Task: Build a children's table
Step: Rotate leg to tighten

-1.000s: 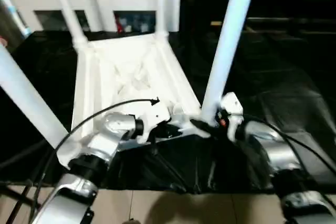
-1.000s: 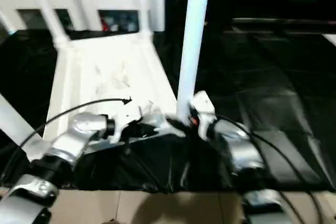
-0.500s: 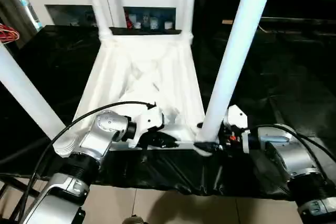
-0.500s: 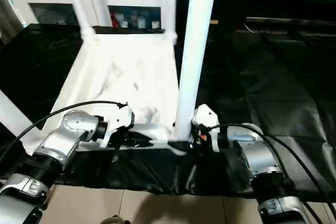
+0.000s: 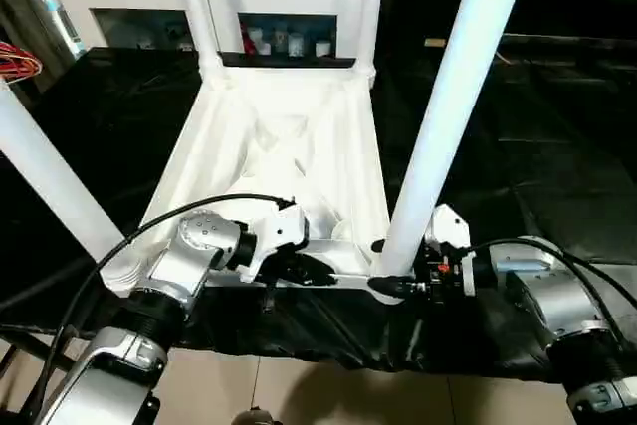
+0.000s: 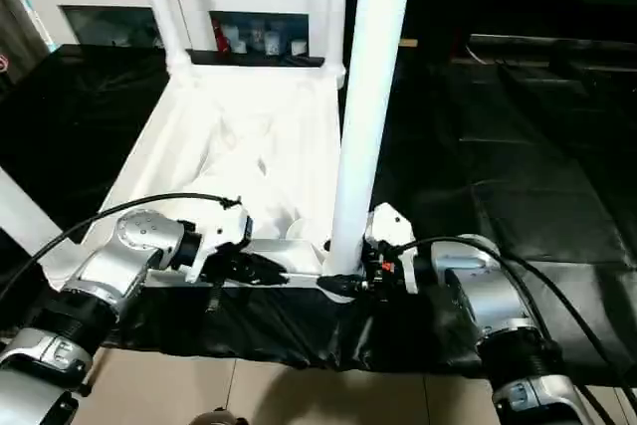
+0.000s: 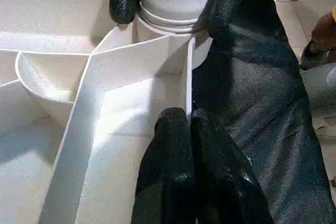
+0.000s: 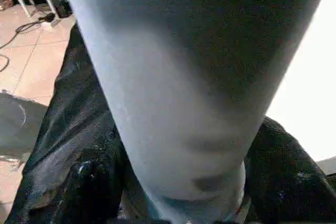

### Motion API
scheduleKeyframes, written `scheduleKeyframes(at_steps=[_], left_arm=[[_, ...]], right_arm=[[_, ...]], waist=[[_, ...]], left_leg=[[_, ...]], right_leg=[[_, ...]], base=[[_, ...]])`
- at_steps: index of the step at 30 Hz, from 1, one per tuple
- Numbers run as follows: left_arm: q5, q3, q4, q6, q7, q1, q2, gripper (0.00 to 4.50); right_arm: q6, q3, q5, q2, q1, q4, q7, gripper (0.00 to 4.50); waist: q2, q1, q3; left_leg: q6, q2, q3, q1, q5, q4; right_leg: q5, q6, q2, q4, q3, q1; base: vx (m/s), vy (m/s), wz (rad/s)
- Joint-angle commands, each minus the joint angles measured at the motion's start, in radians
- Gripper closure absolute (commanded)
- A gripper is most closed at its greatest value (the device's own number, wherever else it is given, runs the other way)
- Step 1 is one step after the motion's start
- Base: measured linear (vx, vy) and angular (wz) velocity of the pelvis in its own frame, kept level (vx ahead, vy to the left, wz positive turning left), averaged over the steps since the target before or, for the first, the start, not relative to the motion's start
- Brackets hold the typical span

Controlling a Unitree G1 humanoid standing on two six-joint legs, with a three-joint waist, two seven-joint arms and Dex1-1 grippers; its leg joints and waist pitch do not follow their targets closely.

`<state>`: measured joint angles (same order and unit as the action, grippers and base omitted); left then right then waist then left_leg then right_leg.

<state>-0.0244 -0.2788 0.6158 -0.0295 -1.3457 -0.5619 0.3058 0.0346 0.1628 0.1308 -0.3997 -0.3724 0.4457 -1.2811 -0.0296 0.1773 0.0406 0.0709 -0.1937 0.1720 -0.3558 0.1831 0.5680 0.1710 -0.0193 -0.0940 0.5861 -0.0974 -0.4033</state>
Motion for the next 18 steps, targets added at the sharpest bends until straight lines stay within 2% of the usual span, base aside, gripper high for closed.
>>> scheduleKeyframes(at_steps=[1,4,5,7,8,9,11,13,16,17,18], left_arm=[[0.023,0.016,-0.007,-0.017,0.077,-0.040,-0.047,4.50],[-0.014,0.016,0.006,-0.012,0.167,-0.047,-0.063,4.50],[-0.023,0.015,0.008,-0.008,0.185,-0.048,-0.065,4.50],[-0.037,0.023,0.014,0.010,0.256,-0.052,-0.091,4.50],[-0.037,0.027,0.014,0.019,0.277,-0.052,-0.103,4.50],[-0.037,0.027,0.014,0.019,0.277,-0.052,-0.103,4.50],[-0.054,0.025,0.009,0.038,0.356,-0.048,-0.147,4.50],[-0.063,0.025,0.011,0.045,0.395,-0.048,-0.167,4.50],[-0.081,0.027,0.025,0.062,0.498,-0.056,-0.221,4.50],[-0.086,0.028,0.029,0.066,0.528,-0.058,-0.236,4.50],[-0.092,0.027,0.031,0.071,0.560,-0.059,-0.255,4.50]], right_arm=[[0.002,0.071,0.006,0.053,0.028,-0.027,-0.013,1.84],[0.004,0.038,0.004,0.099,0.031,-0.003,0.086,1.84],[0.005,0.033,0.002,0.109,0.031,0.003,0.106,1.84],[0.010,0.013,-0.011,0.149,0.025,0.032,0.200,1.85],[0.005,0.006,-0.018,0.165,0.022,0.043,0.237,1.87],[0.005,0.006,-0.018,0.165,0.022,0.043,0.237,1.87],[0.006,-0.030,-0.031,0.234,0.002,0.101,0.387,1.87],[0.004,-0.045,-0.039,0.263,-0.011,0.130,0.458,1.88],[0.008,-0.088,-0.062,0.327,-0.053,0.212,0.641,1.88],[0.013,-0.098,-0.066,0.343,-0.067,0.238,0.691,1.88],[0.009,-0.109,-0.068,0.361,-0.085,0.271,0.744,1.88]], waist=[[0.015,-0.001,-0.062],[0.013,-0.004,-0.056],[0.015,-0.004,-0.054],[0.013,-0.011,-0.050],[0.015,-0.014,-0.047],[0.016,-0.015,-0.049],[0.015,-0.020,-0.050],[0.015,-0.028,-0.051],[0.014,-0.041,-0.052],[0.014,-0.042,-0.053],[0.011,-0.041,-0.055]], left_leg=[[-0.082,-0.042,-0.006,-0.001,0.162,-0.057],[-0.068,-0.041,-0.006,-0.002,0.191,-0.062],[-0.053,-0.039,-0.008,0.001,0.218,-0.064],[-0.037,-0.039,-0.009,0.003,0.248,-0.069],[-0.026,-0.036,-0.011,0.008,0.276,-0.071],[-0.022,-0.035,-0.012,0.009,0.281,-0.071],[-0.018,-0.036,-0.014,0.006,0.273,-0.074],[-0.011,-0.036,-0.016,0.005,0.273,-0.075],[-0.015,-0.033,-0.013,0.003,0.257,-0.072],[-0.012,-0.032,-0.014,0.002,0.253,-0.073],[-0.011,-0.032,-0.013,0.005,0.246,-0.071]], right_leg=[[0.202,-0.195,-0.065,-0.056,0.050,0.058],[0.266,-0.178,-0.066,-0.065,0.049,0.054],[0.342,-0.157,-0.069,-0.073,0.048,0.055],[0.406,-0.136,-0.070,-0.080,0.050,0.051],[0.469,-0.118,-0.072,-0.089,0.049,0.049],[0.496,-0.102,-0.072,-0.091,0.049,0.050],[0.482,-0.099,-0.072,-0.089,0.050,0.049],[0.466,-0.102,-0.071,-0.088,0.048,0.049],[0.409,-0.123,-0.067,-0.082,0.052,0.046],[0.407,-0.123,-0.067,-0.082,0.050,0.050],[0.396,-0.125,-0.068,-0.081,0.050,0.048]], base=[[0.000,0.000,0.00],[0.000,0.000,0.00],[0.000,0.000,0.00],[0.000,0.000,0.00],[0.000,0.000,0.00],[0.000,0.000,0.00],[0.000,0.000,0.00],[0.000,0.000,0.00],[0.000,0.000,0.00],[0.000,0.000,0.00],[0.000,0.000,0.00]])
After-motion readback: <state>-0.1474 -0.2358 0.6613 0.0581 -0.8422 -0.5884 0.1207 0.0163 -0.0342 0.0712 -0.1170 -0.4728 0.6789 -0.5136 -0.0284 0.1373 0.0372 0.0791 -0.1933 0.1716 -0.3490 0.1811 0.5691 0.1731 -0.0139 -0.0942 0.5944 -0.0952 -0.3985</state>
